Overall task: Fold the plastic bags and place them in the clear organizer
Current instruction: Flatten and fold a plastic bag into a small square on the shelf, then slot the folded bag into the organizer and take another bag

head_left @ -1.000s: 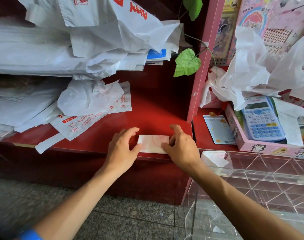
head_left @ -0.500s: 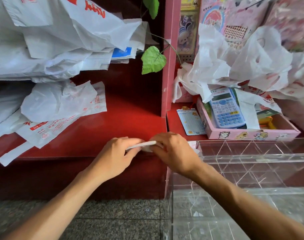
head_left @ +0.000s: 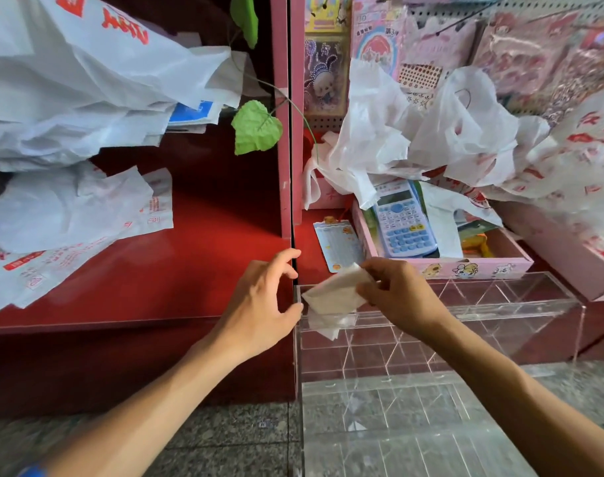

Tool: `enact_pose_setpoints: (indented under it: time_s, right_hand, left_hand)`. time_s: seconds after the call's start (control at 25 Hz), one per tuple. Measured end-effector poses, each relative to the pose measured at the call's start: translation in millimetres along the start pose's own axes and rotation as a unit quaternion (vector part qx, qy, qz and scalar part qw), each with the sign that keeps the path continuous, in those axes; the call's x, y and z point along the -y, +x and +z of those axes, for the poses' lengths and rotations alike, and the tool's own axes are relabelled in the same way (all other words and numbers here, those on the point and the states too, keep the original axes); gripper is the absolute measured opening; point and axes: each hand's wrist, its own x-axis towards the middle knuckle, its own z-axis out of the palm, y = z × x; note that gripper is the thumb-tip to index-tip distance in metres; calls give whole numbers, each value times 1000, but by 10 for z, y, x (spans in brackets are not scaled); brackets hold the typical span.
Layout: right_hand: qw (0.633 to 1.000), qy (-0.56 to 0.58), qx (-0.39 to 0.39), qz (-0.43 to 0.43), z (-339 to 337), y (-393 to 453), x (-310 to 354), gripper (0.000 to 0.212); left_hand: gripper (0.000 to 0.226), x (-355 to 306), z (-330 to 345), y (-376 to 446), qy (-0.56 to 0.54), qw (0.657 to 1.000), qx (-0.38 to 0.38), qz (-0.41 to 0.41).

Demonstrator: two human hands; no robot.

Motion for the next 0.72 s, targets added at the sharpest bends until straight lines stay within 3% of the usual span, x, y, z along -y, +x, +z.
enact_pose_setpoints:
  time_s: [0.16, 0.32, 0.48, 0.72]
  right_hand:
    - [986, -134, -10, -93, -46, -16, -46, 15]
    - [972, -184, -2, -146, 45, 67, -24, 31]
    - [968, -194, 4, -160, 96, 123, -10, 18]
    - [960, -210, 23, -183, 201, 163, -126, 8]
  left_hand:
    - [66, -23, 91, 22, -5, 999, 32, -10]
    - [59, 2, 135, 27, -11, 999, 33, -18]
    - [46, 12, 161, 19, -4, 999, 30, -12]
    - [36, 36, 135, 10, 90, 989, 66, 92]
